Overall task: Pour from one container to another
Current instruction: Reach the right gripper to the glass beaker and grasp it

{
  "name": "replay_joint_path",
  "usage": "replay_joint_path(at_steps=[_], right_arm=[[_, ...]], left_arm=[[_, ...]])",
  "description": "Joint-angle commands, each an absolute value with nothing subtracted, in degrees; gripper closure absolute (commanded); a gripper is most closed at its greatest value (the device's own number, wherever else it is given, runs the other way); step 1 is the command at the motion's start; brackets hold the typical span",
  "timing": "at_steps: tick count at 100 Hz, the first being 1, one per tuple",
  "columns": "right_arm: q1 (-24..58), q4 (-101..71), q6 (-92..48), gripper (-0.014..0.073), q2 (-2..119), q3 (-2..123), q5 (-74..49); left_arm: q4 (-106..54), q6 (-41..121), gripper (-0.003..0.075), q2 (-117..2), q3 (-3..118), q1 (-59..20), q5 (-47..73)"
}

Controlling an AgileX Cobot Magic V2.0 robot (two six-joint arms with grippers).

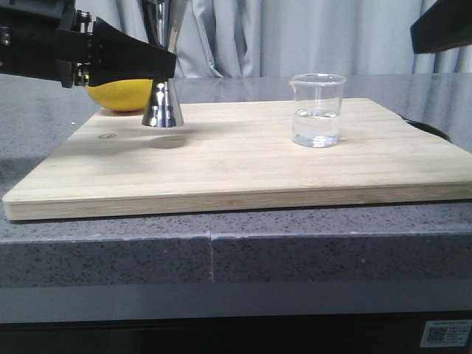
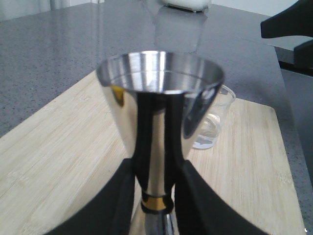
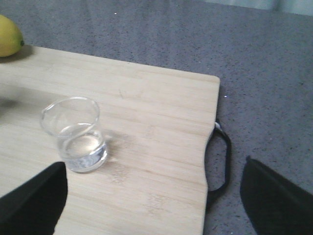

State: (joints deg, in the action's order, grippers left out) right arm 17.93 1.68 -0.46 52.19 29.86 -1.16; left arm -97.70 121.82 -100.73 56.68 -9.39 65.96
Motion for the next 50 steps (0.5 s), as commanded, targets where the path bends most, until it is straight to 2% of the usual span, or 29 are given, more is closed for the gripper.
replay_joint_path(at_steps=[1, 28, 50], right_arm=[[19.4, 2.0, -1.0, -0.0055, 50.7, 29.0, 6.8], [25.6, 2.0, -0.5, -0.0055, 52.2, 23.7, 15.8], [25.8, 2.0, 0.0, -0.0055, 57.4, 22.8, 22.6]], left_arm=[[-102.0, 122.0, 0.0584, -98.5, 58.3, -9.8, 72.8], [-101.9, 122.0, 0.0584, -98.5, 58.3, -9.8, 72.8], [-101.9, 122.0, 0.0584, -98.4, 58.3, -9.8, 72.8]])
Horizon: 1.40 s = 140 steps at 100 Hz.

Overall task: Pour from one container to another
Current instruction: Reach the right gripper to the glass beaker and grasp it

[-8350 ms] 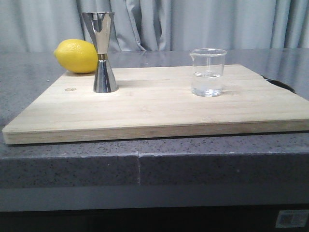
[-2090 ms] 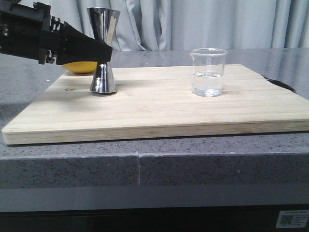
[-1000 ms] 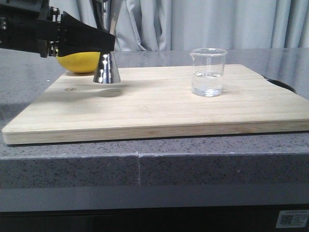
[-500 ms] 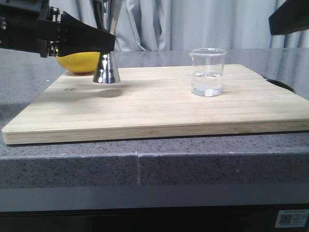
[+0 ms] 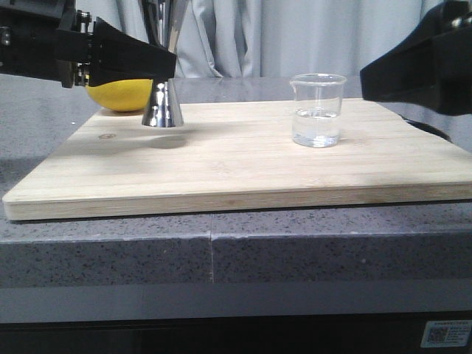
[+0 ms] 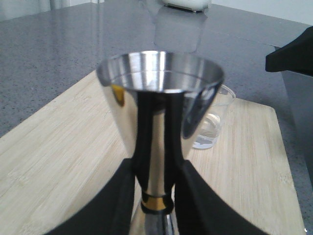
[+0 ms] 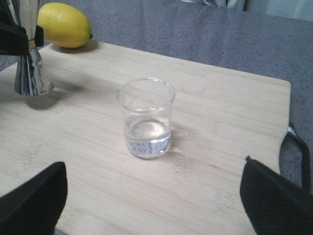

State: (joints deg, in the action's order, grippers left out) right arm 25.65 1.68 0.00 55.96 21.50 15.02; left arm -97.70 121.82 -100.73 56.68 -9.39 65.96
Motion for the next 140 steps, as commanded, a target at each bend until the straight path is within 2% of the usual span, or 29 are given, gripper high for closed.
replay_joint_path(at_steps=[1, 50, 93, 140], right_arm=[[25.8, 2.0, 0.0, -0.0055, 57.7, 22.8, 22.9], [25.8, 2.0, 0.0, -0.0054, 74.7, 22.8, 44.4], [25.8, 2.0, 0.0, -0.0052, 83.6, 23.0, 56.3], [25.8, 2.0, 0.0, -0.0052, 88.6, 27.1, 59.1]], left_arm=[[-101.9, 122.0, 0.0584, -98.4, 58.3, -9.8, 72.8], [-101.6, 122.0, 0.0584, -98.3, 58.8, -9.8, 72.8], [-101.6, 122.0, 0.0584, -98.3, 58.8, -9.8, 72.8], [-101.6, 122.0, 0.0584, -98.3, 58.8, -11.4, 72.8]])
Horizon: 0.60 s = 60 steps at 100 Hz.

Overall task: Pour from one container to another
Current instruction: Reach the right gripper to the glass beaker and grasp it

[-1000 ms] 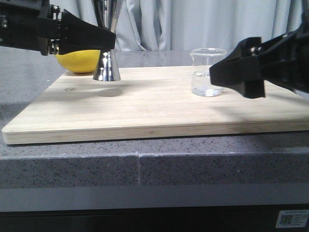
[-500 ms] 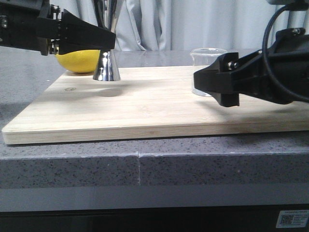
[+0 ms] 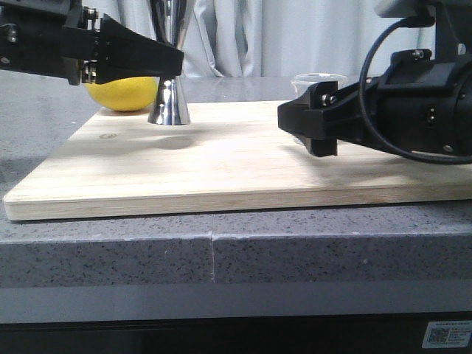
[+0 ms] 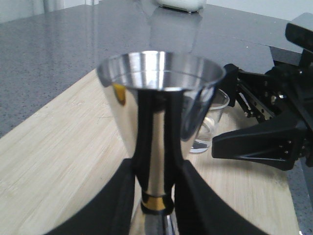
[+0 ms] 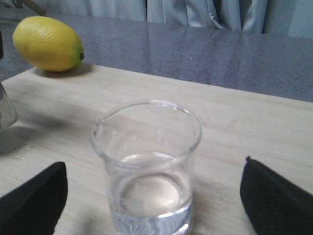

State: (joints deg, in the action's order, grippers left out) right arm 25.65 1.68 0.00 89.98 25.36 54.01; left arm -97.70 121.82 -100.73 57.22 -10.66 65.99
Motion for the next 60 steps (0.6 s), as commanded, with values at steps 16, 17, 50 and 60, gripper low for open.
replay_joint_path(at_steps=[16, 17, 50, 60], right_arm=[[25.8, 2.0, 0.0, -0.0052, 89.0, 27.1, 59.2], [25.8, 2.0, 0.0, -0.0050, 89.0, 27.1, 59.2], [25.8, 2.0, 0.0, 0.0181, 89.0, 27.1, 59.2], [25.8, 2.0, 0.0, 0.0236, 89.0, 27.1, 59.2]], left_arm=[[-101.6, 122.0, 0.0584, -98.3, 58.8, -11.4, 72.8], [-101.6, 122.0, 0.0584, -98.3, 58.8, -11.4, 72.8], [-101.6, 122.0, 0.0584, -98.3, 58.8, -11.4, 72.8], [-101.6, 122.0, 0.0584, -98.3, 58.8, -11.4, 72.8]])
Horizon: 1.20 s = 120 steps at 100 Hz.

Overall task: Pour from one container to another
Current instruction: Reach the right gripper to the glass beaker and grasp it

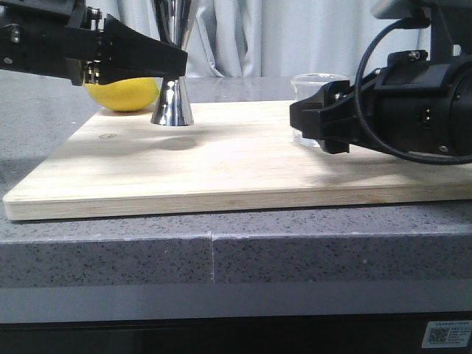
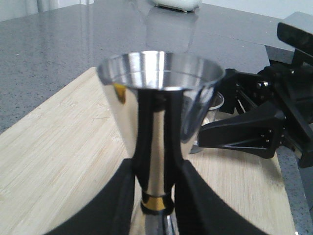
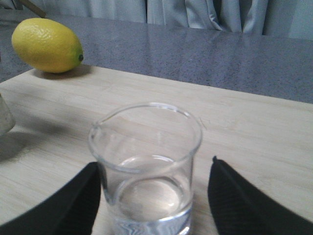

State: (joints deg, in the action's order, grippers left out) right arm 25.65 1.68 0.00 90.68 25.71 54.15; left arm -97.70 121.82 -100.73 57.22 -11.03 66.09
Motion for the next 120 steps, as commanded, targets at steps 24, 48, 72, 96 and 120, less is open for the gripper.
replay_joint_path(at_steps=[24, 48, 72, 96, 120], right_arm=[[25.8, 2.5, 0.0, 0.0306, 89.0, 27.1, 59.2], [25.8, 3.0, 0.0, 0.0342, 89.0, 27.1, 59.2], [25.8, 3.0, 0.0, 0.0368, 89.0, 27.1, 59.5], [25.8, 3.0, 0.0, 0.0368, 88.7, 27.1, 61.5], [25.8, 3.0, 0.0, 0.0368, 87.7, 27.6, 61.9]], left_arm=[[-101.6, 122.0, 0.0584, -98.3, 58.8, -11.4, 72.8], [-101.6, 122.0, 0.0584, -98.3, 58.8, -11.4, 72.8], [-101.6, 122.0, 0.0584, -98.3, 58.8, -11.4, 72.8], [-101.6, 122.0, 0.0584, -98.3, 58.8, -11.4, 72.8], [-101.6, 122.0, 0.0584, -98.3, 58.8, -12.7, 72.8]])
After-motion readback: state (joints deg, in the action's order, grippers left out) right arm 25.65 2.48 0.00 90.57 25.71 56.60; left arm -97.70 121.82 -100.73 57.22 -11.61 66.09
